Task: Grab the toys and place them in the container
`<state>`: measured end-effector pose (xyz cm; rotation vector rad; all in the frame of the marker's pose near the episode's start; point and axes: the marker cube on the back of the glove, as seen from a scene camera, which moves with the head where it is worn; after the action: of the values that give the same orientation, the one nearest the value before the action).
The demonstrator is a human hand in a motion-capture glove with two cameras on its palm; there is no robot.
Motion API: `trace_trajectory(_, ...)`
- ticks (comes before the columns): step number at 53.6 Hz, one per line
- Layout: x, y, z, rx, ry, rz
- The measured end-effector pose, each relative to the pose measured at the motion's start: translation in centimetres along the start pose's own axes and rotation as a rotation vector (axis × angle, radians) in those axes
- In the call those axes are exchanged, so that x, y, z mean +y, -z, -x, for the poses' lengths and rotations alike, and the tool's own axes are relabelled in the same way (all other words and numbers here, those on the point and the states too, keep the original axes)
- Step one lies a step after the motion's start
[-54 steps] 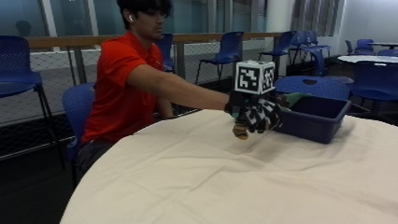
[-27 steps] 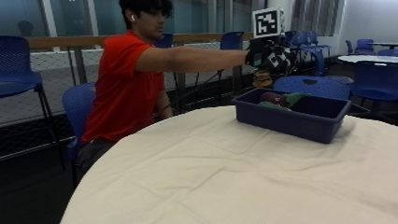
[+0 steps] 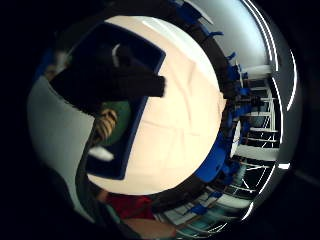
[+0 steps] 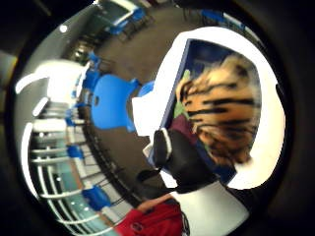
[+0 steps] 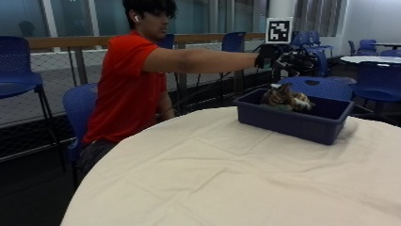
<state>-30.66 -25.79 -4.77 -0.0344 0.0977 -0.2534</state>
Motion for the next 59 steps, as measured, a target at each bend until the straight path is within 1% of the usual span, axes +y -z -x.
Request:
trace_trajectory(2,0.5,-0.2,-1.0,0.025,0.038,-0.012)
trace_trajectory(5,0.9,-0.4,-2.4,0.019,0.04,-0.033)
trace_trajectory(8,2.1,-0.8,-4.2,-0.02,0.115,-0.06)
trace_trajectory(9,2.5,-1.1,-5.1,-0.012,0.107,-0.067)
trace_trajectory(12,3.4,-2.4,-8.0,0.027,0.008,-0.07)
trace_trajectory(14,4.3,-3.4,-9.6,0.031,-0.025,-0.061)
trace_trajectory(17,5.6,-4.7,-11.3,0.007,-0.064,-0.046)
trace_trajectory(21,7.6,-7.0,-15.1,-0.024,-0.171,-0.013)
trace_trajectory(25,9.3,-8.7,-17.7,-0.037,-0.22,0.011)
trace_trajectory(36,13.4,-11.9,-22.3,-0.059,-0.264,0.035)
trace_trajectory(45,15.7,-12.0,-24.6,-0.037,-0.284,0.009)
trace_trajectory(59,18.9,-12.4,-26.5,-0.067,-0.291,-0.004)
